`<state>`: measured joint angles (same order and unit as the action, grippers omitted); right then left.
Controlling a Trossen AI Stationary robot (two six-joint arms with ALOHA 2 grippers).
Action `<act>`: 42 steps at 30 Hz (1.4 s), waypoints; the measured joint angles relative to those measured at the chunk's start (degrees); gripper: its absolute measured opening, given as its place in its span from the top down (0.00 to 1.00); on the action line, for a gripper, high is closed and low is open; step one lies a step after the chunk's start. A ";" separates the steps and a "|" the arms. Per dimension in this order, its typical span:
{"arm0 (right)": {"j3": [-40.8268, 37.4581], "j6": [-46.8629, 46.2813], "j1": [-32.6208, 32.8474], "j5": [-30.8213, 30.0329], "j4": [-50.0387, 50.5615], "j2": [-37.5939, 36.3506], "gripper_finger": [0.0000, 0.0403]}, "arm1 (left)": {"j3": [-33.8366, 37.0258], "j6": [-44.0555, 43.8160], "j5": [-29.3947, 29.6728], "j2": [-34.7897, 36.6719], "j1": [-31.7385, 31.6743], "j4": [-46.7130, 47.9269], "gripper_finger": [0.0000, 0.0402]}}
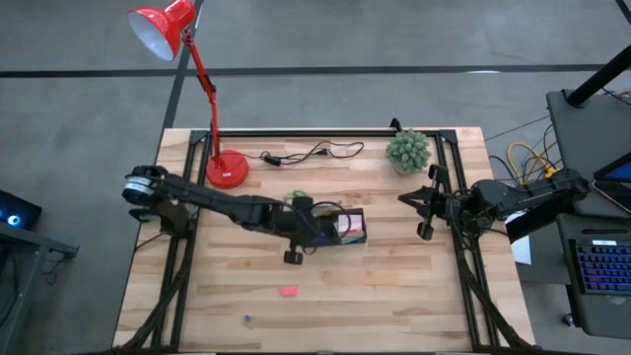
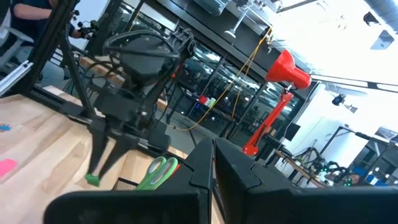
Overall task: Pick and place office supplies into organizer
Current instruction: Put the green eraser into the black desk organizer
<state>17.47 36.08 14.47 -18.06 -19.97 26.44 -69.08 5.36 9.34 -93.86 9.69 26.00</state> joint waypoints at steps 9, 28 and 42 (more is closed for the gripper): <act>0.00 -0.05 0.01 0.00 0.02 0.00 0.98 | 1.15 3.46 0.03 -3.42 -2.46 -5.85 0.93; 0.00 -0.07 0.01 -0.01 0.02 0.00 0.98 | 2.14 1.53 0.00 -4.46 -2.53 -6.36 0.93; 0.00 -0.07 0.00 -0.01 0.02 0.00 0.98 | 2.60 -0.56 -0.42 -4.39 -2.94 -6.02 0.93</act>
<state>17.47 36.00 14.46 -18.06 -19.94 26.44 -66.48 4.80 8.91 -98.26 6.74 19.97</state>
